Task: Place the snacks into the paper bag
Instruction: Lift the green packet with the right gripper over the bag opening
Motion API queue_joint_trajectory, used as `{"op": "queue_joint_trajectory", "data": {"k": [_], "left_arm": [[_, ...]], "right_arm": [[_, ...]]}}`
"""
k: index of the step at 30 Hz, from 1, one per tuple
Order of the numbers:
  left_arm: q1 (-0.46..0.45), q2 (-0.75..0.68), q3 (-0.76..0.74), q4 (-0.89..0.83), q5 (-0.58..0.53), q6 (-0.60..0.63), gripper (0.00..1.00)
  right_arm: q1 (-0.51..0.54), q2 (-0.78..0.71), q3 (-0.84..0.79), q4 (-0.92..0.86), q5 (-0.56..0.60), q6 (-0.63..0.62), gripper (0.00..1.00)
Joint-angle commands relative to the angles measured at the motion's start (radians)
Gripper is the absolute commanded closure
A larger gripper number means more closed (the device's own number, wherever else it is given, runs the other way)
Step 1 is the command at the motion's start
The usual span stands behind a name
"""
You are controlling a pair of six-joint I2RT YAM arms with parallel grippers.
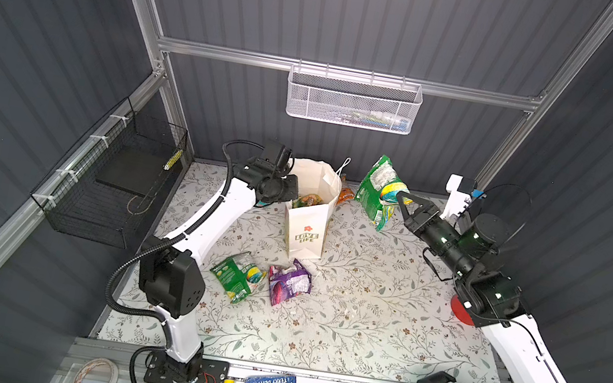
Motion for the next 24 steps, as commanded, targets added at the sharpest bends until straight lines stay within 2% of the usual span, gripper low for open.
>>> {"op": "queue_joint_trajectory", "data": {"k": [1, 8, 12, 24], "left_arm": [[0.009, -0.028, 0.027, -0.020, -0.016, 0.023, 1.00], [0.008, -0.028, 0.026, -0.018, -0.013, 0.021, 1.00], [0.008, -0.029, 0.023, -0.013, -0.013, 0.022, 1.00], [0.008, -0.031, 0.021, -0.011, -0.003, 0.018, 1.00]], "right_arm": [[0.046, 0.003, 0.064, -0.004, 0.079, -0.077, 1.00], [0.141, 0.097, 0.159, 0.026, 0.105, -0.099, 1.00], [0.176, 0.198, 0.238, 0.022, 0.111, -0.106, 1.00], [0.203, 0.515, 0.458, 0.002, 0.123, -0.098, 1.00]]}}
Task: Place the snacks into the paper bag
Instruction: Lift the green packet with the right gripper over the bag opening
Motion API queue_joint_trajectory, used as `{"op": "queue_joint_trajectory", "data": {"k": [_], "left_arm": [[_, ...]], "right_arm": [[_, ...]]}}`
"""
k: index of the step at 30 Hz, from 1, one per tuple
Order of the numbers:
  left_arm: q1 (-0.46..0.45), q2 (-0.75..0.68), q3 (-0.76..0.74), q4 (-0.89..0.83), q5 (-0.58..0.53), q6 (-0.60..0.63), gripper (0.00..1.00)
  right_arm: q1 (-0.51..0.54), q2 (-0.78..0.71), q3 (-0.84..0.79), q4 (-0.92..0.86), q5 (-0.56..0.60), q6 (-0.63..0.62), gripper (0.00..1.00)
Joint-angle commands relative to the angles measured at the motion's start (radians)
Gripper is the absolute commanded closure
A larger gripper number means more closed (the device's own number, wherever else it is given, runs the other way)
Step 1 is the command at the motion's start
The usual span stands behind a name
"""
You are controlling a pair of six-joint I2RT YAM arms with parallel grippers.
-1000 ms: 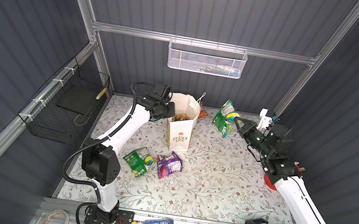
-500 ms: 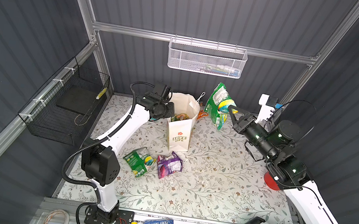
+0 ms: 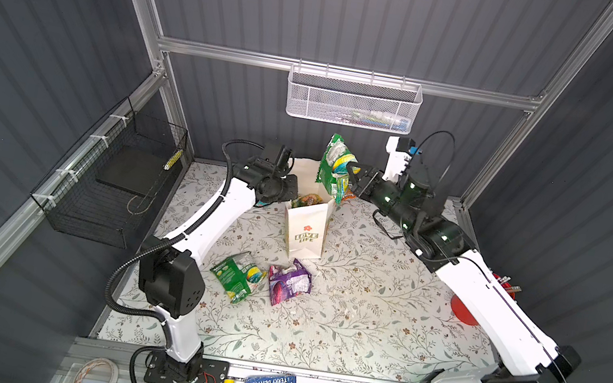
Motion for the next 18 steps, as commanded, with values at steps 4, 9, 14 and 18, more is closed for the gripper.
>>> {"op": "queue_joint_trajectory", "data": {"k": [4, 9, 14, 18], "left_arm": [[0.008, -0.027, 0.020, -0.009, -0.001, 0.018, 1.00], [0.008, -0.029, 0.020, -0.009, 0.001, 0.016, 1.00], [0.008, -0.037, 0.020, -0.008, -0.002, 0.018, 1.00], [0.008, -0.035, 0.019, -0.008, 0.001, 0.018, 1.00]], "right_arm": [[0.006, 0.154, 0.146, 0.005, 0.021, 0.004, 1.00], [0.006, 0.271, 0.233, -0.023, 0.029, 0.010, 1.00], [0.006, 0.375, 0.323, -0.062, 0.022, 0.010, 1.00], [0.000, 0.451, 0.394, -0.104, 0.024, 0.012, 1.00]]}}
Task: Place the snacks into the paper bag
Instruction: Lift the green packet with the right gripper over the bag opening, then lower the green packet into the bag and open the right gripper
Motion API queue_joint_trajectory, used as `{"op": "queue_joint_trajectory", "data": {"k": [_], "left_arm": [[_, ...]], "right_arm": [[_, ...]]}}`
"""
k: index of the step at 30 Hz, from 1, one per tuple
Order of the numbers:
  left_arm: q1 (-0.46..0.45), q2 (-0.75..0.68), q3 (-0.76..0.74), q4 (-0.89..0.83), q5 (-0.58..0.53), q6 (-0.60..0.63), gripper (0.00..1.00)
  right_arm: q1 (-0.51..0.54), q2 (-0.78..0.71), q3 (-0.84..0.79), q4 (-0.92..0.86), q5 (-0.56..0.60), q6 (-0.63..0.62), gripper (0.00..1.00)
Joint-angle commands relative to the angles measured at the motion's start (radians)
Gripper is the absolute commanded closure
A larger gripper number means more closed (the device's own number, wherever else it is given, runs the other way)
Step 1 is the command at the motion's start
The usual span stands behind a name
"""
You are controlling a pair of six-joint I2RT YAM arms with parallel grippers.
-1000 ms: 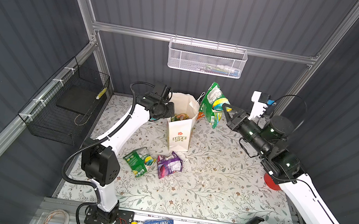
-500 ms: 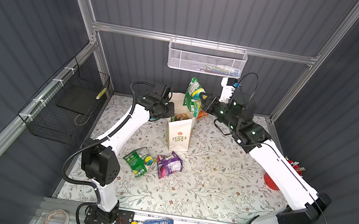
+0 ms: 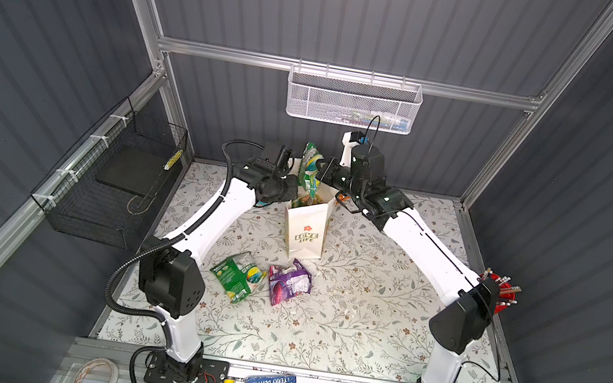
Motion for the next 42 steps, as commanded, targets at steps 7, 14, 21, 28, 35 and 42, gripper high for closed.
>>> {"op": "queue_joint_trajectory", "data": {"k": [7, 14, 21, 28, 35, 42], "left_arm": [[0.008, -0.035, 0.020, -0.008, -0.001, 0.018, 1.00], [0.008, -0.036, 0.020, -0.007, -0.005, 0.020, 1.00], [0.008, -0.035, 0.018, -0.006, -0.004, 0.020, 1.00], [0.009, -0.034, 0.017, -0.006, -0.008, 0.020, 1.00], [0.008, -0.031, 0.016, -0.006, -0.009, 0.020, 1.00], [0.008, -0.026, 0.017, -0.006, -0.011, 0.022, 1.00]], "right_arm": [[-0.010, 0.074, 0.060, -0.032, 0.009, 0.005, 1.00], [-0.020, 0.021, -0.046, -0.027, 0.008, 0.007, 0.97], [-0.020, -0.085, -0.183, -0.003, 0.009, 0.019, 0.94], [-0.019, -0.115, -0.194, -0.019, -0.024, 0.013, 0.99], [-0.016, -0.096, -0.159, -0.040, -0.085, 0.002, 1.00], [0.002, -0.051, -0.107, -0.078, -0.146, 0.017, 1.00]]}}
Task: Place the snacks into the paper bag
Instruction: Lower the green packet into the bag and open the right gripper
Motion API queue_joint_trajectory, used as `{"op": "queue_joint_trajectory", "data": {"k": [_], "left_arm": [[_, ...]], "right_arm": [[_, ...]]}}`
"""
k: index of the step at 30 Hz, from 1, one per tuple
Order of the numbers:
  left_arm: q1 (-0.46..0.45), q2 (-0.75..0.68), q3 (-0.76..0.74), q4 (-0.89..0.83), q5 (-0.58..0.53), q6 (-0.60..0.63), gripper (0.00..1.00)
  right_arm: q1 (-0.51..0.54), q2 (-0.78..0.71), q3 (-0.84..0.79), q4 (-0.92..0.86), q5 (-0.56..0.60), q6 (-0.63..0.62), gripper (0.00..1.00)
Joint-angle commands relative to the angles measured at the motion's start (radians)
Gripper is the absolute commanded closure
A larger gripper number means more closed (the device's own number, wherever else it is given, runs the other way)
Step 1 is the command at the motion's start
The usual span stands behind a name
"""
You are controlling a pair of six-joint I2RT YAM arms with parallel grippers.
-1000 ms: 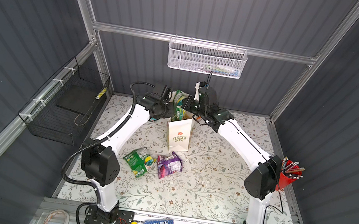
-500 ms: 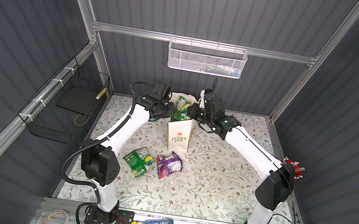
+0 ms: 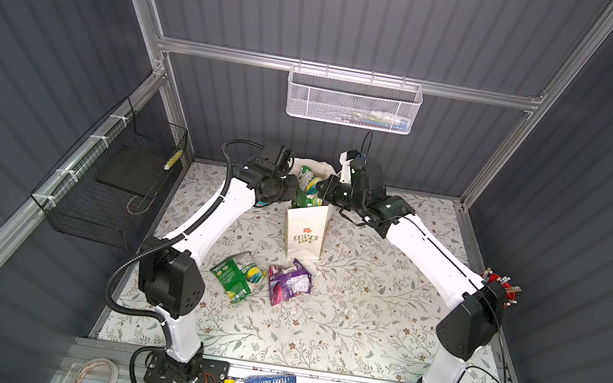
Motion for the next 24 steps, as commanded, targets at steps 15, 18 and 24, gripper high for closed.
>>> {"op": "queue_joint_trajectory", "data": {"k": [15, 18, 24], "left_arm": [[0.010, -0.024, 0.017, -0.009, -0.021, 0.023, 1.00], [0.010, -0.022, 0.016, -0.009, -0.016, 0.022, 1.00], [0.010, -0.025, 0.017, -0.009, -0.018, 0.023, 1.00]], "right_arm": [[0.090, -0.050, 0.142, -0.143, 0.376, -0.279, 0.52], [0.087, -0.058, 0.193, -0.194, 0.368, -0.284, 0.40], [0.076, -0.093, 0.193, -0.255, 0.566, -0.357, 0.14]]}}
